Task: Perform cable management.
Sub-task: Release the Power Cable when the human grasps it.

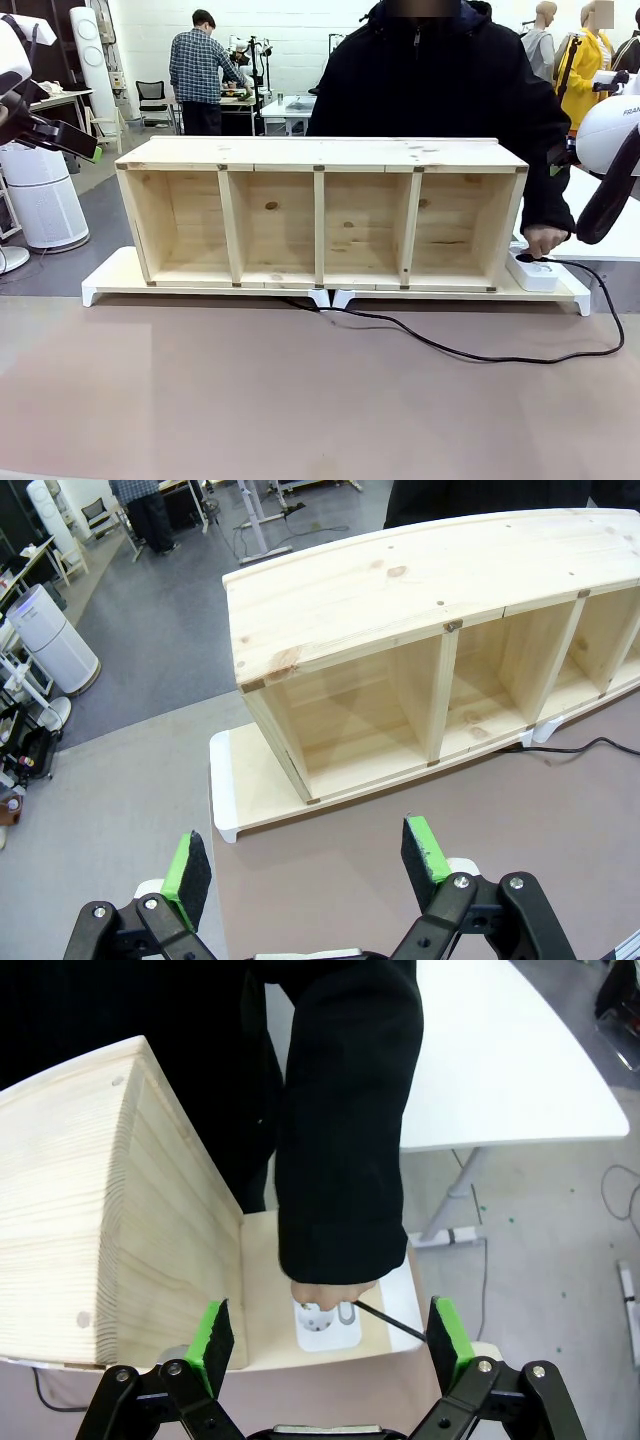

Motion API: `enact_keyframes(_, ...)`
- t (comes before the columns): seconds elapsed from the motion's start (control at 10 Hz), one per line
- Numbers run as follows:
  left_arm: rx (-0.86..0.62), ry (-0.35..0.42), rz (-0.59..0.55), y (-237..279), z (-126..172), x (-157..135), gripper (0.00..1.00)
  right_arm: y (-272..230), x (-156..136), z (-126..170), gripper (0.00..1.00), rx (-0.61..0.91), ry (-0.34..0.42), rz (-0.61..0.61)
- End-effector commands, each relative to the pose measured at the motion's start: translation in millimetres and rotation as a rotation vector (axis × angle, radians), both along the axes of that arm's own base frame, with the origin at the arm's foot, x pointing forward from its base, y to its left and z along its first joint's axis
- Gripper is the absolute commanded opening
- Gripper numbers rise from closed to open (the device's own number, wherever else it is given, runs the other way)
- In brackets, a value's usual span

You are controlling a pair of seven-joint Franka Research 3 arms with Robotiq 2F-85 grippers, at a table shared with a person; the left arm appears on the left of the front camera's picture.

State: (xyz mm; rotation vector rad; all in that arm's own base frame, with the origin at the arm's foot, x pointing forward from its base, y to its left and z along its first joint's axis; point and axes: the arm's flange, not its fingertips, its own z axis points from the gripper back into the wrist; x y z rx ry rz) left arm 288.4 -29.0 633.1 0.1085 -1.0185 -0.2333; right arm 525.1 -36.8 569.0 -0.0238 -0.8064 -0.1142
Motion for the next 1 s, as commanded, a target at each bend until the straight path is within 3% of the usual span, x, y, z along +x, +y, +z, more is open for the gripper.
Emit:
enact_keyframes(0.0, 0.002, -0.010, 0.001, -0.5, 0.2, 1.9, 1.00, 0.3, 0.1, -0.9, 1.00, 0.000, 0.005, 0.000)
enact_keyframes(0.9, 0.002, -0.010, 0.001, -0.5, 0.2, 1.9, 1.00, 0.3, 0.1, -0.9, 1.00, 0.000, 0.005, 0.000)
